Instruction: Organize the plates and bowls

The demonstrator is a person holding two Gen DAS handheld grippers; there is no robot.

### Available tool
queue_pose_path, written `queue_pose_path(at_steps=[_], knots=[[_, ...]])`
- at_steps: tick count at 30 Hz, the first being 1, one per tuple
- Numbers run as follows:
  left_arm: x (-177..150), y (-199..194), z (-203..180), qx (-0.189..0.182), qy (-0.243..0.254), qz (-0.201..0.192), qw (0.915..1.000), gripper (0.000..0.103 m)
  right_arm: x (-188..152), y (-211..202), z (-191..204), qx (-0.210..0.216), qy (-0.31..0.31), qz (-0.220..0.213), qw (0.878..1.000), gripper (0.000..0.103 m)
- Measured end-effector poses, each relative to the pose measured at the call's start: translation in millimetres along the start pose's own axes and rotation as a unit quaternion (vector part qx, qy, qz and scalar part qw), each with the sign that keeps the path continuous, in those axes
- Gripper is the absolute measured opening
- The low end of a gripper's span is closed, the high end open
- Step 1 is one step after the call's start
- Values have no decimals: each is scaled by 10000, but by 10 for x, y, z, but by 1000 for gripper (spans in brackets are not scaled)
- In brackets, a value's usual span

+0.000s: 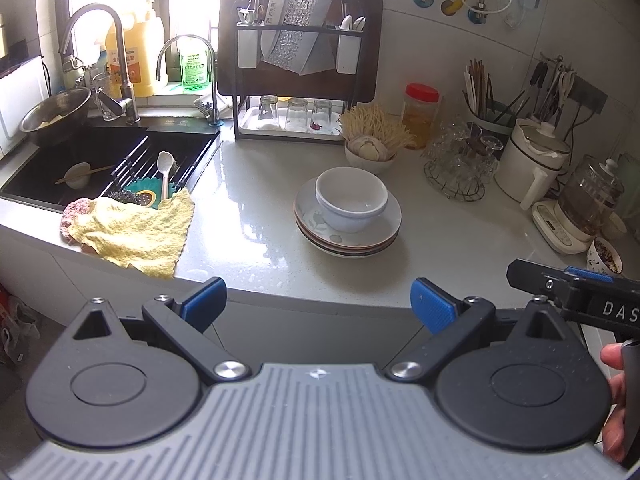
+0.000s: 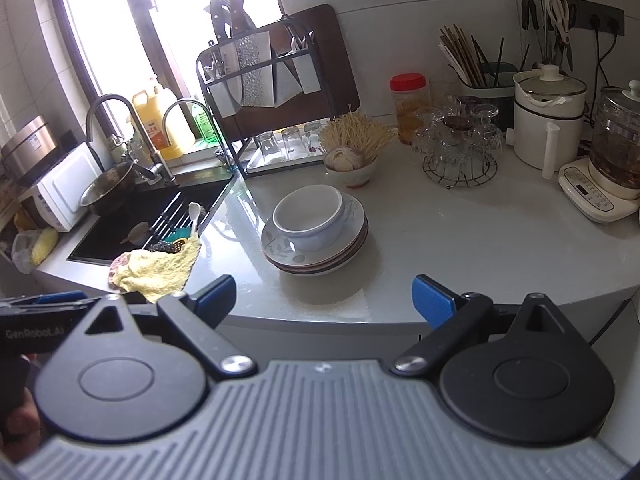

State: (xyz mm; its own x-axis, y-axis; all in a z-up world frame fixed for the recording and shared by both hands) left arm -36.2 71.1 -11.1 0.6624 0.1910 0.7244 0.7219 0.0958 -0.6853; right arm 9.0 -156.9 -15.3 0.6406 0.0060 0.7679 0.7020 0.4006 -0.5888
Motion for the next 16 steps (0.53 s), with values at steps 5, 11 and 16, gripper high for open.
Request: queue_pose_path(at_steps=[5,11,16], knots=[[-9,-52,-2,-5,-51,-40,10000,100,18,-11,12,15,-37,-33,10000,96],[-13,-71,-47,-30,-106,-62,9999,100,13,-59,10,54,-115,-49,9999,96],[-49,-76,-126,-71,-49,-37,10000,100,-2,-96,-42,46,-81,-31,10000,96]])
Point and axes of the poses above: each gripper's, at about its wrist camera, not at the fingertips, and y roughly the way its jaws point, z to its left, x to its top, the point moved 2 cm from there along y, roughly the way its jaws point, and after that the axes turned 1 degree about x, right-handed, at the moved point
